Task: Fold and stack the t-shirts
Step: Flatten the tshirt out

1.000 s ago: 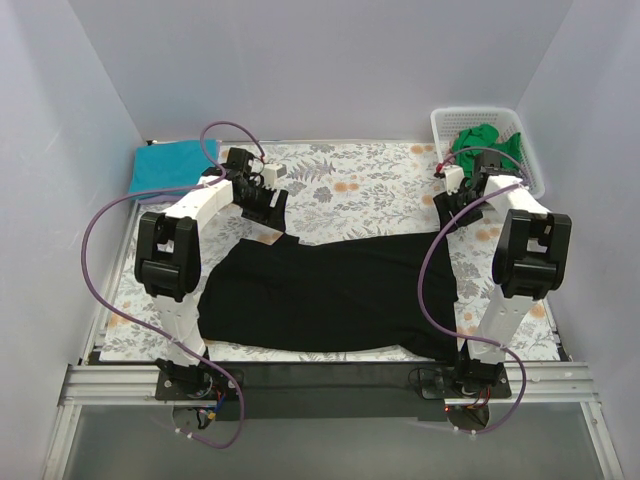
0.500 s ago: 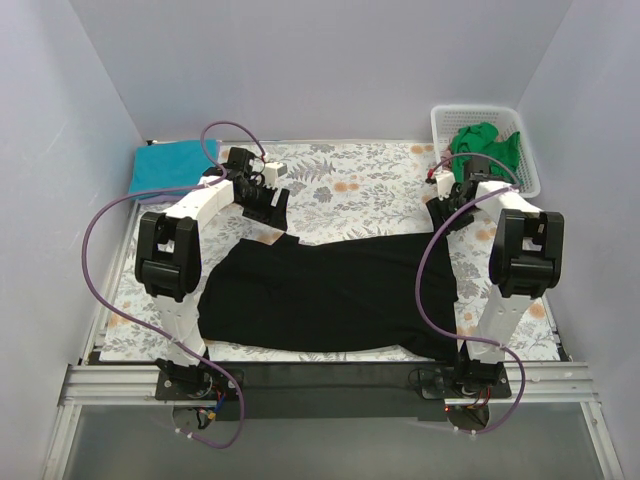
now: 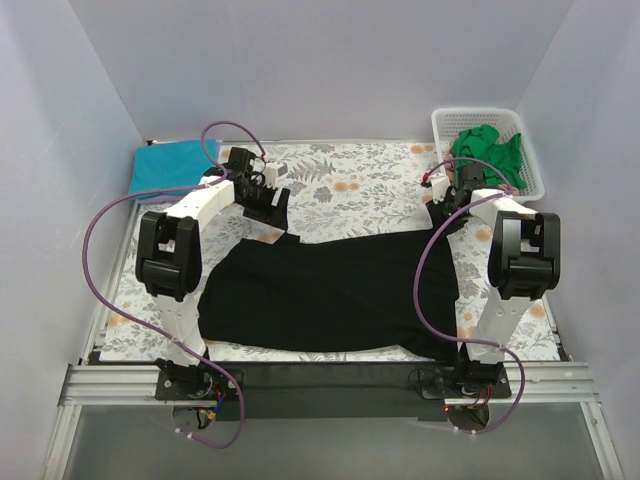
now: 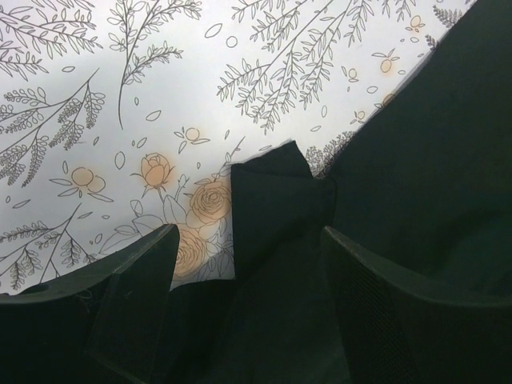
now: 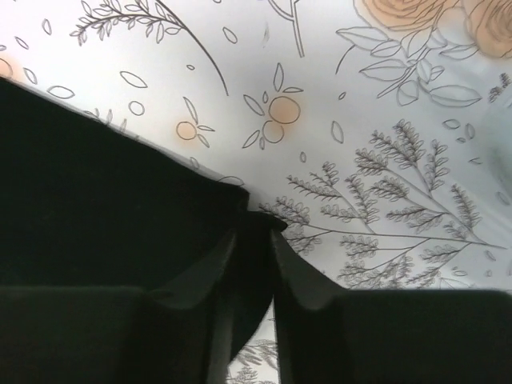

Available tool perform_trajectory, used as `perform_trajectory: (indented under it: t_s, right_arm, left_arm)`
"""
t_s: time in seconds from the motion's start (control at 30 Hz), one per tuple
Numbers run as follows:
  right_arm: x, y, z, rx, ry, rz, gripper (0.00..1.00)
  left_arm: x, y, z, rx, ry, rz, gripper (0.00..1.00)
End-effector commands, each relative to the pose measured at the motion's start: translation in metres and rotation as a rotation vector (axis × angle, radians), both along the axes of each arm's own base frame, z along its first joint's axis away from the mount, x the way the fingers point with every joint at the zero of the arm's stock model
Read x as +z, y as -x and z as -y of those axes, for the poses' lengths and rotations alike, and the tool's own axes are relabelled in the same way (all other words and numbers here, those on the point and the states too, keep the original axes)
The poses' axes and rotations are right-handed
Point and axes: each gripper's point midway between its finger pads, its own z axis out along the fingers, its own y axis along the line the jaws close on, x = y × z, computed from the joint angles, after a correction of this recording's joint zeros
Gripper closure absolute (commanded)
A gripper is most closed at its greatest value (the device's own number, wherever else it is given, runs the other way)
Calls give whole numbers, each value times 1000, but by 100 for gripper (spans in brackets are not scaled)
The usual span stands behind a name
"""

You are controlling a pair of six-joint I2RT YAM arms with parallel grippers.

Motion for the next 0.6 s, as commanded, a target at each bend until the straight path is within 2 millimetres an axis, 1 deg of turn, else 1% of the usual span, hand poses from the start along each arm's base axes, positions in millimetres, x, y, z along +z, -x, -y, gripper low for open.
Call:
perform_trajectory:
  t_s: [0.0, 0.07, 0.1, 0.17, 0.2, 0.27, 0.3, 0.4, 0.43, 0.5, 0.53, 0.57]
  right_arm:
    - [-27, 31, 0, -10, -4, -109, 75]
    - [-19, 32, -4, -2, -17, -105, 85]
    - [-11, 32, -5, 1, -20, -89, 98]
    - [-3, 33, -9, 12, -31, -74, 99]
    - [4, 33, -10, 17, -36, -59, 99]
    - [12, 34, -12, 22, -44, -49, 99]
    - [16, 34, -13, 26, -46, -41, 99]
    - [26, 35, -15, 33, -54, -24, 99]
    - [28, 35, -15, 34, -55, -20, 99]
    - [36, 38, -17, 41, -64, -14, 99]
    - [40, 38, -17, 42, -67, -8, 99]
    - [45, 38, -19, 46, -77, 0, 99]
  left_arm:
    - [3, -13, 4, 11, 4, 33, 29]
    - [-5, -18, 2, 30, -18, 29, 29]
    - [-10, -19, 2, 36, -20, 24, 29]
    - [-12, -19, 9, 22, -13, 25, 29]
    - [-16, -17, 13, 7, -9, 14, 29]
    - [-20, -9, 21, -20, -12, 2, 29]
    - [-21, -7, 23, -25, -18, 5, 29]
    - [-34, 8, 29, -40, -28, -23, 32]
    - [-42, 16, 31, -45, -42, -42, 34]
    - [-50, 23, 31, -47, -65, -54, 40]
    - [-54, 26, 31, -47, -79, -55, 47]
    - [-58, 30, 28, -39, -88, -65, 67]
